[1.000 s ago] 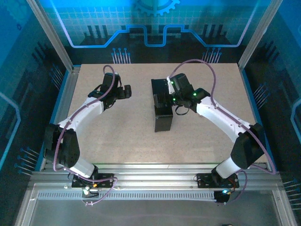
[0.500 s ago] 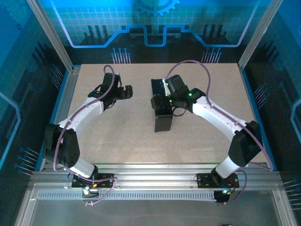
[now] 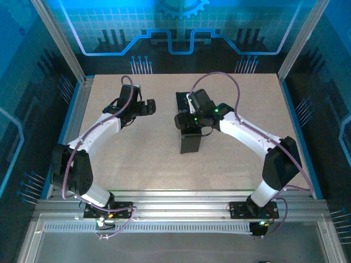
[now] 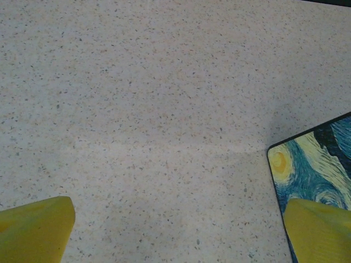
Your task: Unlock a padlock with a key
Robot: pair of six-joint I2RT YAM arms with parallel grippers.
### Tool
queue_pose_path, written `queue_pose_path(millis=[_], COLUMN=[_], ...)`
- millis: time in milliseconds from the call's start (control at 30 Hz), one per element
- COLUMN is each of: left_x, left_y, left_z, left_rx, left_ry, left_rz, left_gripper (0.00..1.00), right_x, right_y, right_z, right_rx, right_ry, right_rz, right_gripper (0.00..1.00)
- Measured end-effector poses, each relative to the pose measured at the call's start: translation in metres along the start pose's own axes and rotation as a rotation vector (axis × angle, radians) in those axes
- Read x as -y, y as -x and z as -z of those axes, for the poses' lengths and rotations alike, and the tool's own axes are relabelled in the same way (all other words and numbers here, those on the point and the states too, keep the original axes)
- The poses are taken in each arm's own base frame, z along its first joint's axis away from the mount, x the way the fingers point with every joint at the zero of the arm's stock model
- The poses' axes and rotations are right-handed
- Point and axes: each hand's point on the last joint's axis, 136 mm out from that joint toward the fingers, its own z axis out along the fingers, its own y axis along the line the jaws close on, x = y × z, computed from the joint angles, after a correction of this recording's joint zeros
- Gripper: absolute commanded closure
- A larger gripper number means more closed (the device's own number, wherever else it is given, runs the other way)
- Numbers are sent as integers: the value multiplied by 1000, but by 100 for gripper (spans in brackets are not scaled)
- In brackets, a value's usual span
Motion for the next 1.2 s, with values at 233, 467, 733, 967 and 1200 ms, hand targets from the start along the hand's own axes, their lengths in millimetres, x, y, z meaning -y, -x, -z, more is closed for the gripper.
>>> queue_pose_path(millis=[233,467,733,967,1200], left_x=[16,54,76,90,109], left_y=[-11,-27,-47,-30,-5], left_z=[-6,-29,-62,-69,-77], left_rx=[-49,-125,-212,-197,-167], left_ry=[-65,-141,-187,-213,-235], left_rz=[-23,-68,-38,-27,-61], left_gripper=[1,1,1,1,1], right_x=[12,30,36,40,50], right_y=[6,14,16,15,13], right_z=[1,-3,-11,-15,-15], right_rx=[73,153,173,153,126], right_ry=[135,356,507,543,575], right_rz=[-116,-312,-422,-428,-406], right_gripper=[9,7,8,3,0])
